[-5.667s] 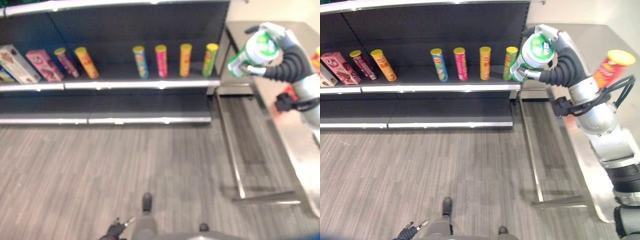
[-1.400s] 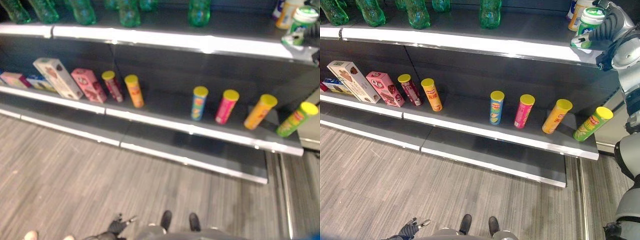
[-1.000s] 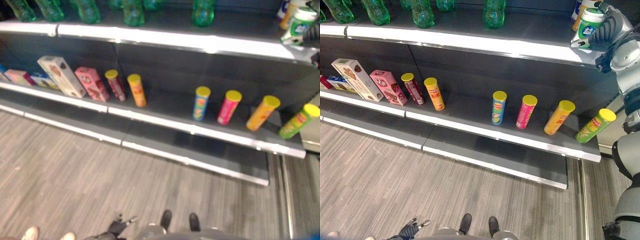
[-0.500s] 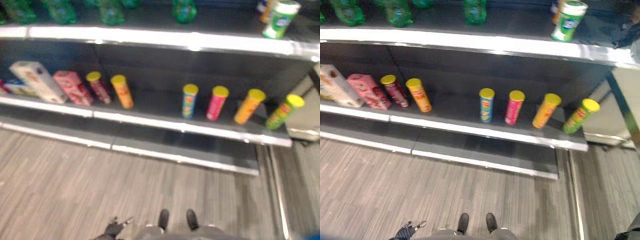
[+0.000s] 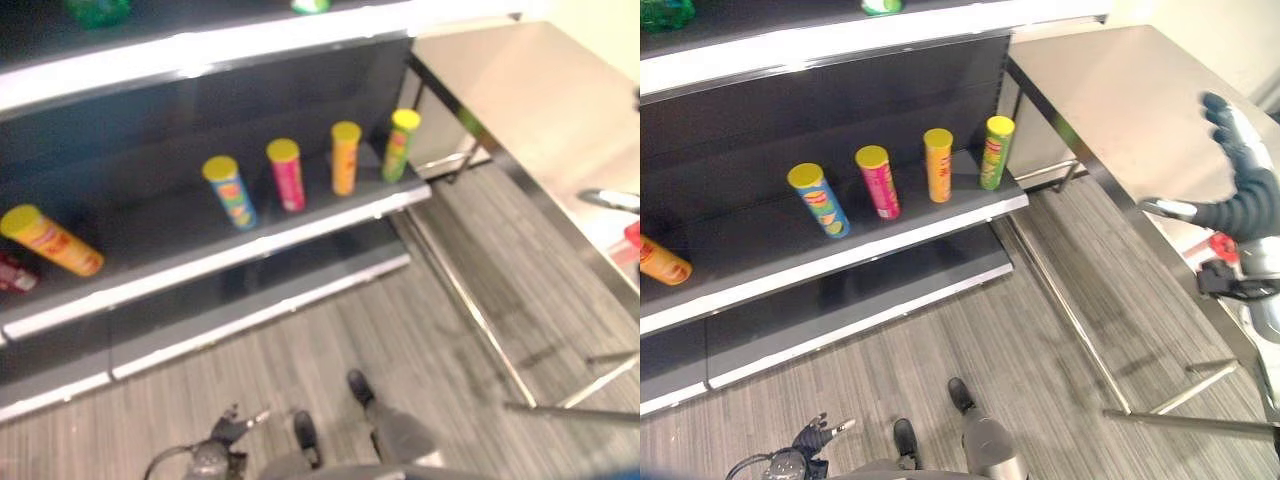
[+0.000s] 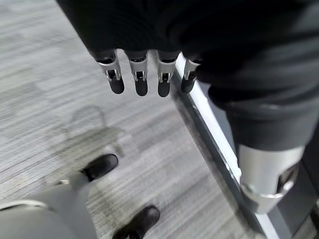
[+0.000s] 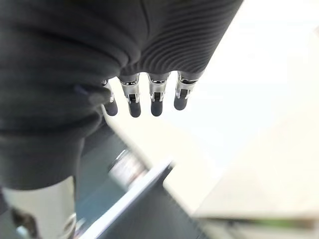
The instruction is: Put the goods on the table back onto the shelves and tidy them up.
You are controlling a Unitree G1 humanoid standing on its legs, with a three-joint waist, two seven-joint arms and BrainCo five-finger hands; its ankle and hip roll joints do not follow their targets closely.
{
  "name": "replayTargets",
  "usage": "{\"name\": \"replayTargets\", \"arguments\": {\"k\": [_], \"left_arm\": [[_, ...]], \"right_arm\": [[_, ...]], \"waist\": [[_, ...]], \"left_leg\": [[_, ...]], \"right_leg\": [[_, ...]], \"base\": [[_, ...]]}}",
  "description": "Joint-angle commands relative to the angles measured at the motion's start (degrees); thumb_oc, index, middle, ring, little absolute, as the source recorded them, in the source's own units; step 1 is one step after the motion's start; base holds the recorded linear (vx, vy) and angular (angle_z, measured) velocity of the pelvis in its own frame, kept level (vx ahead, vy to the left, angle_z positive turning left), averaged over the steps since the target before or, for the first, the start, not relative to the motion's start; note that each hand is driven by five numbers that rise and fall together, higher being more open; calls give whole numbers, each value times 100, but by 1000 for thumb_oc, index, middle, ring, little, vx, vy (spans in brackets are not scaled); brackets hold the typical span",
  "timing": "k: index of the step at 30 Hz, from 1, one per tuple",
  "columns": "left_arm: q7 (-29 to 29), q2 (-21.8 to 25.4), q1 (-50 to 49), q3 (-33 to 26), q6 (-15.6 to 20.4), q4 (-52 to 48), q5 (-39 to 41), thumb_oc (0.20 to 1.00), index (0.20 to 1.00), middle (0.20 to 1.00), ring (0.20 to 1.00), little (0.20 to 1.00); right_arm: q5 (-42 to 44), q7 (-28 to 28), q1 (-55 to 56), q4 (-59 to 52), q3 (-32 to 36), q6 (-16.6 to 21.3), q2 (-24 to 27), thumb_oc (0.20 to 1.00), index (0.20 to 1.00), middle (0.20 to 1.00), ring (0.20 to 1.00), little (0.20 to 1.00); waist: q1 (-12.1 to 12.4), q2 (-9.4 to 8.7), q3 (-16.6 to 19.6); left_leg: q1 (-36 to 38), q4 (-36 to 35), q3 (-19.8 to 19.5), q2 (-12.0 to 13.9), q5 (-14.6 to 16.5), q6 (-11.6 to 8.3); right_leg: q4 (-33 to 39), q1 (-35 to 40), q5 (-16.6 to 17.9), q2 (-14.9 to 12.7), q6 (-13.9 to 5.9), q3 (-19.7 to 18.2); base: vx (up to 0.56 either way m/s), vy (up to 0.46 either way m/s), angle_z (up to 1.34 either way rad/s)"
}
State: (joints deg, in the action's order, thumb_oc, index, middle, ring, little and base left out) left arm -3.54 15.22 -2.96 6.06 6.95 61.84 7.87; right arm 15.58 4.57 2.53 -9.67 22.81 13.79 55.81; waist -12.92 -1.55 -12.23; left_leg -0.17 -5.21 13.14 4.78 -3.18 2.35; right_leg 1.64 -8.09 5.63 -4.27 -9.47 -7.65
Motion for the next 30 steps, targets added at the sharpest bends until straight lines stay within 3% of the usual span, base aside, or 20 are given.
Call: {"name": "replayTargets", "arguments": {"k": [1,2,3,4,7,10,11,12,17,20,22,23,24,25,26,27,30], "left_arm": [[-80,424,-284,-394,108,-28,123,1000,1000,1000,1000,1000],[-114,432,-314,-463,99,-21,155,1000,1000,1000,1000,1000],[-113,433,-314,-463,99,-21,155,1000,1000,1000,1000,1000],[-170,463,-389,-651,89,9,214,1000,1000,1000,1000,1000],[-204,512,-403,-822,74,104,253,1000,1000,1000,1000,1000],[-190,527,-349,-867,86,144,219,1000,1000,1000,1000,1000],[-190,528,-348,-865,86,144,219,1000,1000,1000,1000,1000],[-174,478,-324,-873,99,136,228,1000,1000,1000,1000,1000],[-38,324,-377,-695,141,22,249,1000,1000,1000,1000,1000],[38,300,-352,-659,130,39,223,1000,1000,1000,1000,1000],[61,308,-341,-602,134,-6,210,1000,1000,1000,1000,1000],[99,307,-320,-448,130,-110,203,1000,1000,1000,1000,1000],[114,275,-325,-363,141,-115,215,1000,1000,1000,1000,1000],[142,248,-349,-319,143,-152,232,1000,1000,1000,1000,1000],[142,248,-350,-322,143,-152,232,1000,1000,1000,1000,1000],[189,234,-396,-190,165,-197,220,1000,1000,1000,1000,1000],[248,209,-507,-25,216,-213,262,1000,1000,1000,1000,1000]], "right_arm": [[85,500,-576,461,361,260,104,1000,1000,1000,1000,1000],[52,567,-592,526,422,250,74,1000,1000,1000,1000,1000],[51,567,-592,526,422,250,73,1000,1000,1000,1000,1000],[-92,745,-517,613,589,221,15,1000,1000,1000,1000,1000],[-258,860,-347,645,820,158,-62,1000,1000,1000,1000,1000],[-227,880,-232,602,986,161,-62,1000,1000,1000,1000,1000],[-227,880,-228,600,990,160,-62,1000,1000,1000,1000,1000],[-278,958,-26,465,1262,195,26,1000,1000,1000,1000,1000],[493,535,223,-203,1773,499,-71,1000,1000,1000,1000,1000],[785,347,162,2,1450,508,14,1000,1000,1000,1000,1000],[884,239,18,63,1202,497,92,1000,1000,1000,1000,1000],[1103,84,-274,207,720,443,231,1000,1000,1000,1000,1000],[1127,39,-466,356,409,426,346,1000,1000,1000,1000,1000],[1104,-42,-592,382,176,364,390,1000,1000,1000,1000,1000],[1104,-42,-598,384,170,364,391,1000,1000,1000,1000,1000],[1059,-140,-880,511,-259,325,494,1000,1000,1000,1000,1000],[977,-192,-1633,928,-1099,275,643,1000,1000,1000,1000,1000]], "waist": [[436,-308,496],[517,-353,535],[519,-354,539],[659,-466,557],[699,-620,602],[742,-685,612],[743,-684,611],[647,-678,644],[402,-392,675],[367,-373,608],[422,-395,527],[639,-489,405],[743,-551,375],[804,-550,373],[799,-551,376],[963,-474,380],[1190,-387,337]], "left_leg": [[-100,21,226,189,549,-450],[-106,21,345,248,534,-478],[-111,21,347,247,532,-478],[-65,76,601,380,549,-545],[50,73,844,470,545,-640],[130,69,959,582,474,-787],[132,69,958,582,473,-787],[175,61,989,834,283,-987],[309,22,1037,1240,2,-1223],[395,340,1146,1377,-113,-1277],[284,785,993,1418,-157,-1277],[-31,1192,311,1102,-84,-1160],[-168,1110,-87,778,233,-1055],[-170,924,-365,545,357,-983],[-173,920,-366,542,354,-982],[-286,671,-869,136,358,-907],[-367,620,-1763,-262,437,-792]], "right_leg": [[146,371,352,-994,-192,525],[186,414,466,-1132,-231,779],[188,408,469,-1133,-231,776],[193,457,714,-1374,-335,1313],[264,425,907,-1413,-448,1467],[336,459,427,-1257,-452,1629],[336,461,427,-1257,-452,1630],[336,516,140,-1033,-377,1624],[329,744,-306,-582,-115,1751],[301,885,-493,-345,77,1697],[288,928,-509,-281,156,1685],[284,949,-507,-270,236,1595],[284,967,-507,-303,235,1546],[288,1000,-497,-276,246,1474],[288,997,-497,-278,245,1476],[300,1031,-493,-220,247,1328],[276,1032,-477,-95,258,987]], "base": [[-95,-196,-102],[-84,-193,-107],[-74,-263,-95],[-12,-259,-77],[-73,-278,-96],[-50,-208,-69],[-4,-331,-70],[6,-298,-34],[8,-242,0],[-5,-200,0],[-34,-168,-13],[-42,-130,-25],[-14,-145,-44],[25,-60,-66],[88,-4,-64],[75,30,-30],[61,31,-51]]}}
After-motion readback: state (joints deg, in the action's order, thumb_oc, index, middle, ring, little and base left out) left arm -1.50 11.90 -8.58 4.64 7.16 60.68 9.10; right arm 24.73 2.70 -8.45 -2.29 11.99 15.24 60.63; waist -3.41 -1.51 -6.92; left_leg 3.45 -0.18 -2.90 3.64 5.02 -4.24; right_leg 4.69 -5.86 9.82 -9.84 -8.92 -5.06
